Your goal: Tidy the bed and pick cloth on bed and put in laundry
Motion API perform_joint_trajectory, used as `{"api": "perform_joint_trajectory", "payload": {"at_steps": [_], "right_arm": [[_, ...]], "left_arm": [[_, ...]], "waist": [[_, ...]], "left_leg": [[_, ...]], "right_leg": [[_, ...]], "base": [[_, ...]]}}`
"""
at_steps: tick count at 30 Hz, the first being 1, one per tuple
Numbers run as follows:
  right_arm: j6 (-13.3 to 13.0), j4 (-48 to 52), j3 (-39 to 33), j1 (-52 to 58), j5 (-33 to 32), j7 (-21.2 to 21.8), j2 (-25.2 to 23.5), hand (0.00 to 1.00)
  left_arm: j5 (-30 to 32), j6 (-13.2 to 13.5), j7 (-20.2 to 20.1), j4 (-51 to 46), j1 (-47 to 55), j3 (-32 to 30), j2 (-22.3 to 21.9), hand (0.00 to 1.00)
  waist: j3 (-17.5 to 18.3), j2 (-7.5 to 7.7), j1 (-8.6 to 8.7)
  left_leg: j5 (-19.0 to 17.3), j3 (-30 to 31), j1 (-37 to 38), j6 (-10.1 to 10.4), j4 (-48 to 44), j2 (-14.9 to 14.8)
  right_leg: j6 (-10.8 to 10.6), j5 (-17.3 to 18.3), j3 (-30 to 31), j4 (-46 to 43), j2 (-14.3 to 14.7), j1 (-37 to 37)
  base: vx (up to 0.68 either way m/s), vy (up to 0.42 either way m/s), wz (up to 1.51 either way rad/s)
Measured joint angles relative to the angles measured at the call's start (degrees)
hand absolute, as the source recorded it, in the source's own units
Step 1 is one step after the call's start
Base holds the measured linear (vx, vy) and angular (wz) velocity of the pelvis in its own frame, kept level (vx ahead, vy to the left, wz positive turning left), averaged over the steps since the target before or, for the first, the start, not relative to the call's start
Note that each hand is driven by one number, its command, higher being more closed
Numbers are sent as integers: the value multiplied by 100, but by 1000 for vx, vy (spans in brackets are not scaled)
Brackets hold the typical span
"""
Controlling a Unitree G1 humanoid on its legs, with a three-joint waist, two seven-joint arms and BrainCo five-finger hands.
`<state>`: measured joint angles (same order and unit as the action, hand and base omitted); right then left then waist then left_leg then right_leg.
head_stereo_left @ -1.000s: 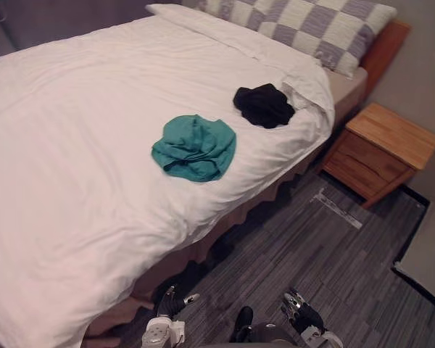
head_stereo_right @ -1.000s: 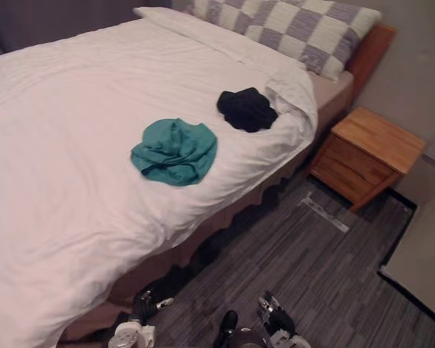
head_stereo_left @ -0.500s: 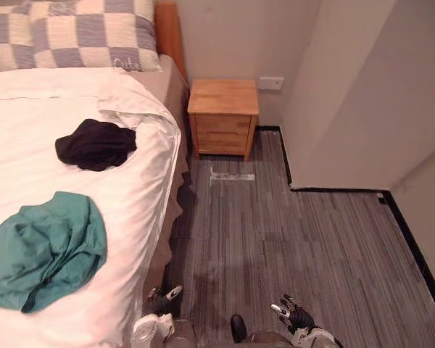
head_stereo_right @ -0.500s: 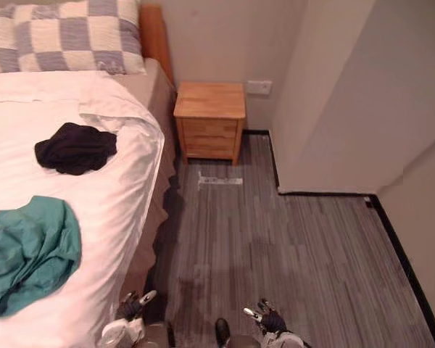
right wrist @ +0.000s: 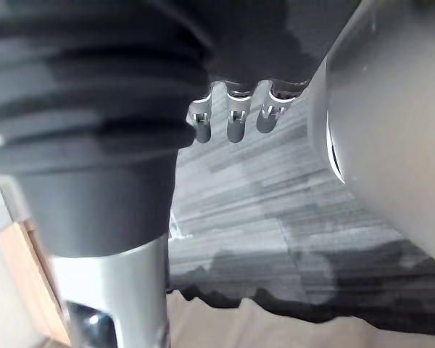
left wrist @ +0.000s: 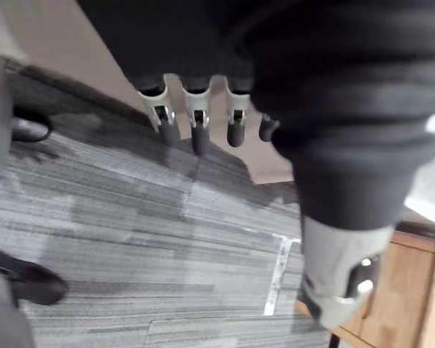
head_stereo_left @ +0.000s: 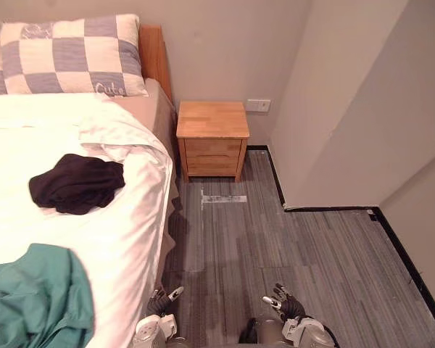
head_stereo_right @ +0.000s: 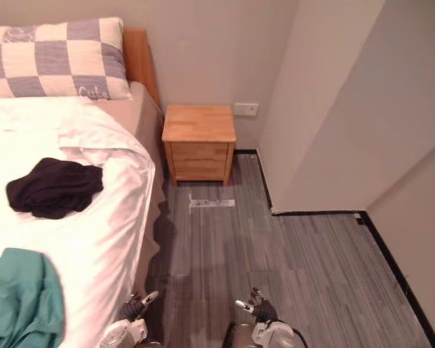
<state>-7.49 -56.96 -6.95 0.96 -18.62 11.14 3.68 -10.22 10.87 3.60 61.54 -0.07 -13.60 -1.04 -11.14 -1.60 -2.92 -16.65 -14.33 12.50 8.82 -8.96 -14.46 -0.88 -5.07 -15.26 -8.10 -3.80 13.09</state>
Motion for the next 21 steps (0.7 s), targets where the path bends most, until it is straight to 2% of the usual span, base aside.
{"api": "perform_joint_trajectory", "payload": {"at_steps": [1,2,4,5,6,7,8,9,10,11,12,13,14,15,16,17,18,19,20,21], "right_arm": [[-10,-20,-111,-94,-4,-55,14,0],[-8,-21,-149,-100,-13,-65,12,0],[45,-30,-156,-82,-166,-95,9,0],[154,-42,-198,-80,-183,-101,1,0],[202,-44,-209,-85,-171,-97,-2,0],[248,-45,-236,-85,-129,-69,-22,0],[260,-38,-224,-57,-83,-10,-24,0],[260,-27,-214,-28,-19,11,-25,0],[263,-22,-215,-10,75,29,-40,0],[260,-30,-223,-3,118,49,-54,0],[248,-65,-274,20,268,95,-77,0],[247,-72,-288,24,292,108,-85,0],[247,-71,-296,19,300,128,-113,0],[241,-70,-289,11,302,133,-131,0],[223,-90,-279,11,300,137,-117,0],[190,-98,-260,13,294,137,-77,0],[131,-140,-187,10,275,133,-25,0],[124,-148,-187,7,275,132,-41,0],[84,-146,-183,-39,277,138,-83,0],[27,-152,-183,-85,289,140,-75,0]], "left_arm": [[8,11,-15,14,-77,-87,-93,0],[9,25,-12,9,-92,-108,-147,0],[9,86,-16,-16,-97,-101,-206,0],[11,89,-18,-25,-87,-101,-231,0],[10,87,-18,-34,-85,-118,-238,0],[9,72,-36,-142,-66,-206,-248,0],[5,75,-46,-312,19,-288,-247,0],[2,74,-51,-386,76,-286,-232,0],[1,78,-71,-492,130,-273,-177,0],[-3,91,-111,-527,140,-221,-130,0],[-10,128,-148,-533,181,-159,-105,0],[-14,138,-151,-537,203,-123,-90,0],[-34,177,-155,-573,246,-75,-58,0],[-111,222,-151,-579,261,-51,-7,0],[-118,228,-150,-571,274,-14,21,0],[-119,225,-153,-530,290,26,42,0],[-119,229,-182,-442,295,154,122,0],[-120,227,-203,-391,286,163,177,0],[-128,224,-276,-347,261,170,299,0],[-140,214,-272,-347,311,173,374,0]], "waist": [[-118,-50,45],[-130,-44,55],[-106,2,70],[-24,-43,67],[-16,-65,59],[-15,-88,53],[-21,-146,31],[-30,-147,10],[-28,-158,-22],[-30,-128,-46],[-31,-98,-69],[-31,-98,-74],[-32,-99,-91],[-32,-72,-123],[-11,-42,-125],[-1,-54,-115],[-1,-46,-92],[22,23,-66],[49,252,-27],[35,401,-38]], "left_leg": [[236,77,77,-105,-35,0],[365,76,138,-92,-62,-8],[693,284,220,9,-287,-30],[816,573,85,-9,-745,-152],[880,738,-102,-5,-1164,-225],[1199,1142,-676,-24,-2324,-341],[2106,1548,-1384,20,-3578,-487],[2155,1611,-1694,71,-4185,-577],[1891,1546,-2170,75,-4904,-634],[1641,1388,-2403,46,-5077,-587],[1180,889,-2699,-138,-4881,-489],[1065,722,-2762,-217,-4729,-453],[847,250,-2919,-319,-4147,-317],[822,-419,-2936,-385,-3200,-91],[951,-967,-2850,-466,-2331,99],[1246,-1618,-2734,-576,-1500,250],[1666,-2905,-2629,-1516,-597,440],[1588,-3149,-2580,-1862,-471,567],[1551,-3090,-2537,-1920,-310,892],[1369,-2944,-2539,-2031,-352,1019]], "right_leg": [[102,416,-10,-573,-21,78],[163,618,-30,-858,-59,102],[196,1314,-148,-1459,-175,73],[191,1560,-270,-1482,-145,-83],[188,1625,-308,-1455,-99,-173],[216,1748,-391,-1376,-4,-386],[281,1865,-451,-1095,179,-781],[292,1880,-468,-920,283,-983],[293,1910,-479,-654,365,-1352],[289,1913,-496,-435,375,-1612],[181,1862,-531,-54,380,-2028],[163,1863,-548,43,375,-2133],[139,1860,-590,243,356,-2364],[131,1872,-658,375,292,-2553],[67,1919,-746,472,235,-2661],[-8,1962,-849,565,228,-2774],[-213,2090,-1076,686,267,-3010],[-250,2112,-1167,724,247,-3115],[-307,2075,-1296,756,105,-3173],[-377,1961,-1268,686,40,-3203]], "base": [[456,-308,7],[297,-236,32],[326,-278,39],[342,-270,34],[338,-254,32],[306,-189,25],[311,-162,19],[402,-165,11],[374,-114,8],[438,-137,7],[360,-96,3],[355,-44,2],[408,29,4],[533,65,11],[480,68,23],[524,65,58],[445,52,76],[710,73,111],[601,58,96],[719,78,91]]}}
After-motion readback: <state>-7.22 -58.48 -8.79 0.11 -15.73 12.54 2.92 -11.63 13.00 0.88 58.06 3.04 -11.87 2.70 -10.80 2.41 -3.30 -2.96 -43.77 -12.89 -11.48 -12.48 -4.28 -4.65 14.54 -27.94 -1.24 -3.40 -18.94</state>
